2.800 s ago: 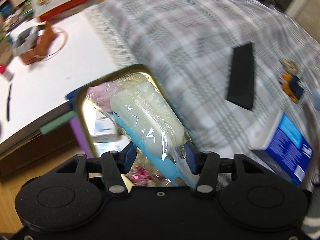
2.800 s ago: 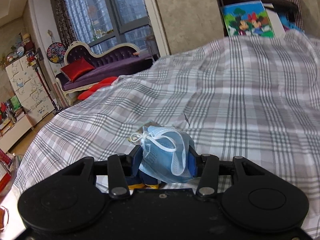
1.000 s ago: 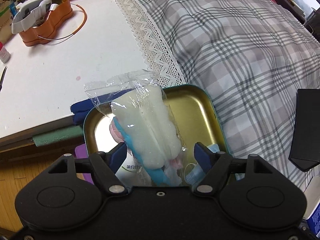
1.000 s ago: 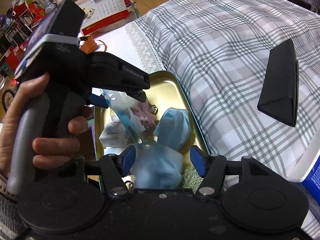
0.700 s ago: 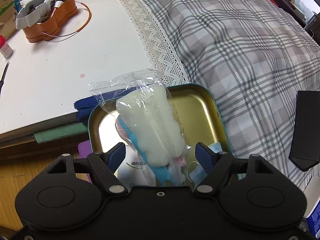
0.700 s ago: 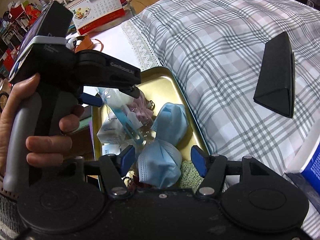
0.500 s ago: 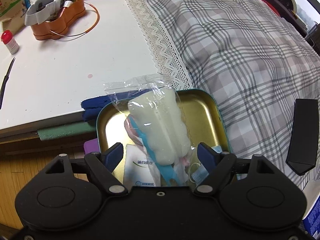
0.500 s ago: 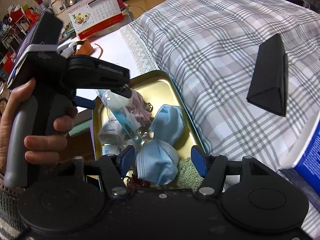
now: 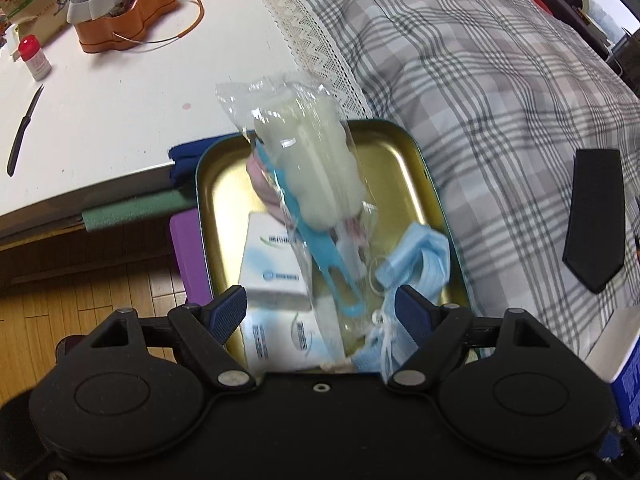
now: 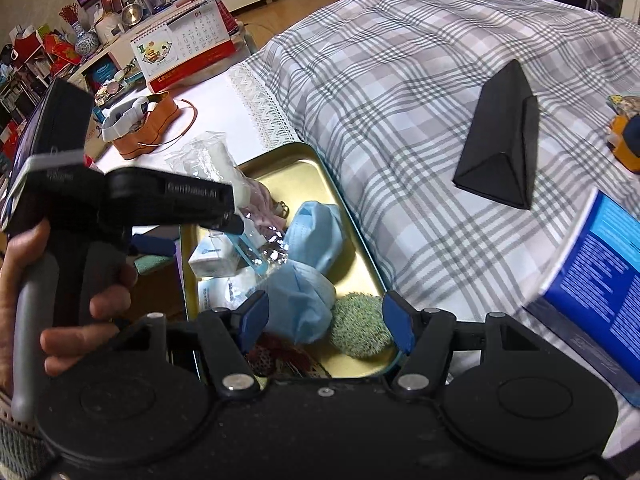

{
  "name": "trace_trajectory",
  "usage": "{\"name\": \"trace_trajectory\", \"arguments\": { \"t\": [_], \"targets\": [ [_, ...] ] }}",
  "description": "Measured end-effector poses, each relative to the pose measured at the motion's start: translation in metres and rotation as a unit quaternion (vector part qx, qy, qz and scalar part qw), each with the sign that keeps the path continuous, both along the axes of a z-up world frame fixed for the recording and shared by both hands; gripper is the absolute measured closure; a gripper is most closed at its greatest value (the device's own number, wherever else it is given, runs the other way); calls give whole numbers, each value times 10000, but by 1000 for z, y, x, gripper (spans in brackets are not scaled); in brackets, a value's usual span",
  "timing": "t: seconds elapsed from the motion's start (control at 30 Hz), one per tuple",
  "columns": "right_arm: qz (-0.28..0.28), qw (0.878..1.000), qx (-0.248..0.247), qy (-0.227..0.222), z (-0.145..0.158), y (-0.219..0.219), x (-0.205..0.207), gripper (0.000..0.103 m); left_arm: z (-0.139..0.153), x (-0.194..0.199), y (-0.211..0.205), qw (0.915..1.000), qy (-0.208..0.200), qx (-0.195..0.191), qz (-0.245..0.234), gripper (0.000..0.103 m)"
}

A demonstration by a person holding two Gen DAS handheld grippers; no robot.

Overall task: Organize soft objects
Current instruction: 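Open left gripper to drop the sponge brush while right gripper releases the mask, then withdraw both open tools from the tray back toward the pile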

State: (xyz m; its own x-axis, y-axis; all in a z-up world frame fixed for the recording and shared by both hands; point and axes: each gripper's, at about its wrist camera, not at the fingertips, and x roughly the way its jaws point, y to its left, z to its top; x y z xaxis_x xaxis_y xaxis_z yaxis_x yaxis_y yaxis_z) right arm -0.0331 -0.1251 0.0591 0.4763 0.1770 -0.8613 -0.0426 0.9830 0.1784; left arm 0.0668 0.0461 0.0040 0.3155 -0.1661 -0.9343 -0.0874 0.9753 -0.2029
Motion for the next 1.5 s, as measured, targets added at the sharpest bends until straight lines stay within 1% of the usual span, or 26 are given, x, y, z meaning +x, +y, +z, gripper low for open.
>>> {"name": "trace_trajectory", "arguments": {
  "t": [0.33, 0.67, 0.77, 0.97, 1.13, 1.3, 1.5],
  "targets": [
    [-256, 9997, 21, 40, 3, -21, -29, 39, 8, -39, -20, 9993, 24, 182, -330, 26],
    [-470, 9988, 87, -95, 15, -49, -62, 38, 22, -70, -49, 9965, -41, 369, -748, 25],
    [-583, 9981, 68, -199, 21, -60, -72, 37, 27, -77, -61, 9950, -59, 423, -907, 25],
    [-824, 9958, 114, -374, 30, -83, -89, 36, 37, -89, -88, 9911, -167, 457, -1236, 25],
    [-1168, 9915, 128, -557, 39, -108, -101, 34, 43, -96, -112, 9870, -166, 437, -1541, 25],
    [-1572, 9848, 243, -698, 49, -136, -110, 34, 47, -107, -134, 9820, -172, 434, -1830, 25],
    [-2064, 9755, 131, -748, 56, -169, -119, 32, 54, -121, -161, 9741, -160, 346, -2229, 25]
  ]
}}
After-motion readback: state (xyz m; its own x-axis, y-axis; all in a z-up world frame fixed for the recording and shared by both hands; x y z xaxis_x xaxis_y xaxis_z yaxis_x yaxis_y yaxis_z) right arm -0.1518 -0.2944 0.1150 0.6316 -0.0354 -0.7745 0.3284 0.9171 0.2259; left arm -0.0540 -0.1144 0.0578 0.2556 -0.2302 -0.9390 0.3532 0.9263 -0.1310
